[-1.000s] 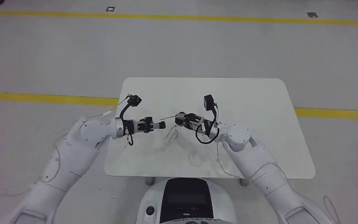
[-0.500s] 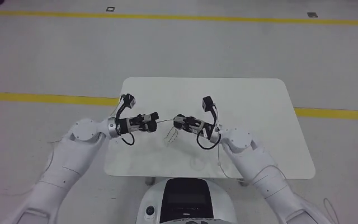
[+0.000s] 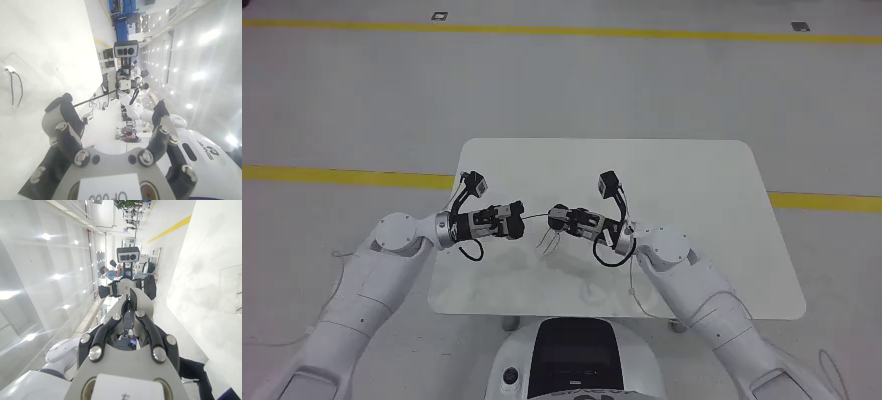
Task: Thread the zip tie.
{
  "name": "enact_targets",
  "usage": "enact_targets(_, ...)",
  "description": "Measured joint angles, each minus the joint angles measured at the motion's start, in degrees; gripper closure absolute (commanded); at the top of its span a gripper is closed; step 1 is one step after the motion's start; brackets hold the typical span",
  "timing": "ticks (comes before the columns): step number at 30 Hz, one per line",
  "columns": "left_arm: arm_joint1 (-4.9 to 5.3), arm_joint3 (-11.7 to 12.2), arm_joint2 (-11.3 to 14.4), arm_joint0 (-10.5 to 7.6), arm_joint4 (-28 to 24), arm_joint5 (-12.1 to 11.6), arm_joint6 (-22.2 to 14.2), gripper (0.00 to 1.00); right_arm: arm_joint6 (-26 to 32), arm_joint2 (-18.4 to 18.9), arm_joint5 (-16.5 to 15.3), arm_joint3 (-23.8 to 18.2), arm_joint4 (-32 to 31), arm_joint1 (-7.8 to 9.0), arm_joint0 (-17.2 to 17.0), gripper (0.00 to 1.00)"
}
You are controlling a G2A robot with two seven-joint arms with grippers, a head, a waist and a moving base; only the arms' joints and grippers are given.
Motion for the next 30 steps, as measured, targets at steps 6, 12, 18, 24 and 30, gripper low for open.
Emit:
enact_targets(6,-0.09,-1.3,0.38,0.22,0.65,0.01,-0.26,0.0,-0.27,0.14,-0.95,-0.82,-0.05,0.07,-0.76,1.0)
enact_targets(12,-0.63,1.78,-0.23,-0.2,-6.21,0.0,-9.55,0.0,2.53,0.46,-3.48,-0.68,1.64,0.16,-0.83,1.0)
enact_targets(18,-1.71,7.35,1.47,-2.41,-8.83,0.0,-14.74,0.0,4.4,0.53,-4.49,-1.24,2.86,0.23,-0.96,1.0)
enact_targets(24,-2.01,7.47,3.83,-3.4,-9.88,0.0,-14.6,0.0,4.94,0.7,-3.99,-1.44,2.67,0.34,-0.75,1.0)
enact_targets(30,-2.0,7.47,3.78,-3.38,-9.85,0.0,-14.61,0.0,4.5,0.79,-3.99,-1.4,2.31,0.37,-0.71,1.0)
